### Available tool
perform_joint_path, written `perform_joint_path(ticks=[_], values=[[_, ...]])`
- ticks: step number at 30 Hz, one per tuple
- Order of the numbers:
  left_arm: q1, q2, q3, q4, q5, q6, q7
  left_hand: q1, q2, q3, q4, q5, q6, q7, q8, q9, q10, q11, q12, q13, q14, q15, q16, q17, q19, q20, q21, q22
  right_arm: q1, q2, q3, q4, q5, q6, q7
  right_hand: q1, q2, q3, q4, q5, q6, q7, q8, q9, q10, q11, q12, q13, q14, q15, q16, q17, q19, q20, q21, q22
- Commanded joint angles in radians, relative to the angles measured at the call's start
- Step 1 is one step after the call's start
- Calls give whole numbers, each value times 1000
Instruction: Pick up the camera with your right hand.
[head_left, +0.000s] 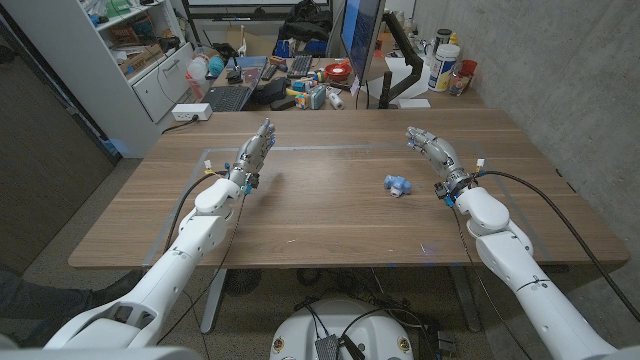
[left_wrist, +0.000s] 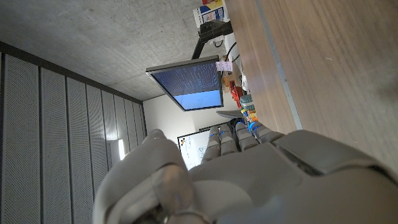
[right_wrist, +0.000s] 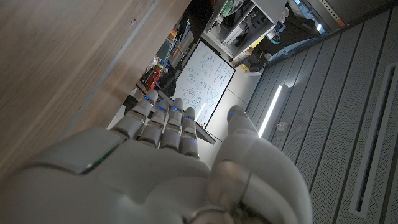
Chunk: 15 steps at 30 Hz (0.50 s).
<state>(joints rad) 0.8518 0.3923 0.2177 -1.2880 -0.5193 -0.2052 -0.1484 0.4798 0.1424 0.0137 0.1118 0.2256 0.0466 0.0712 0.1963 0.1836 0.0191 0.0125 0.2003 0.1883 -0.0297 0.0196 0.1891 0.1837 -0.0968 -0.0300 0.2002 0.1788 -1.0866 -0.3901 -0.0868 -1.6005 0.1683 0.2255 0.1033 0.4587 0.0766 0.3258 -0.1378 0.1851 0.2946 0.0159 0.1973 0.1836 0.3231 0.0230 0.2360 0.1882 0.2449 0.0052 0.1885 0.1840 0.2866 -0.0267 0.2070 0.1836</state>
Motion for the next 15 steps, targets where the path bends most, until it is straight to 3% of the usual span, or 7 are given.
perform_joint_path(ticks=[1,15], values=[[-9,-1,0,8,-2,-1,-7,8,2,0,5,4,6,6,2,3,1,-5,5,4,7,3,2,2,-7,7,5,5,-20,-21,-5,-36,-42,-15,-20,16,-2,6,-6,7,-1,-5,-1,6,5,-5,-7,3,1,-9,0,1,10,0,0,2],[-18,0,0,16,-5,-5,-22,8,2,0,5,4,7,8,2,3,1,-2,5,4,6,2,2,2,-6,11,6,5,-39,-48,-20,-78,-133,-5,-53,23,-2,9,-9,8,-2,-6,-1,6,0,-7,-10,3,0,-11,-1,1,10,-1,-1,2]])
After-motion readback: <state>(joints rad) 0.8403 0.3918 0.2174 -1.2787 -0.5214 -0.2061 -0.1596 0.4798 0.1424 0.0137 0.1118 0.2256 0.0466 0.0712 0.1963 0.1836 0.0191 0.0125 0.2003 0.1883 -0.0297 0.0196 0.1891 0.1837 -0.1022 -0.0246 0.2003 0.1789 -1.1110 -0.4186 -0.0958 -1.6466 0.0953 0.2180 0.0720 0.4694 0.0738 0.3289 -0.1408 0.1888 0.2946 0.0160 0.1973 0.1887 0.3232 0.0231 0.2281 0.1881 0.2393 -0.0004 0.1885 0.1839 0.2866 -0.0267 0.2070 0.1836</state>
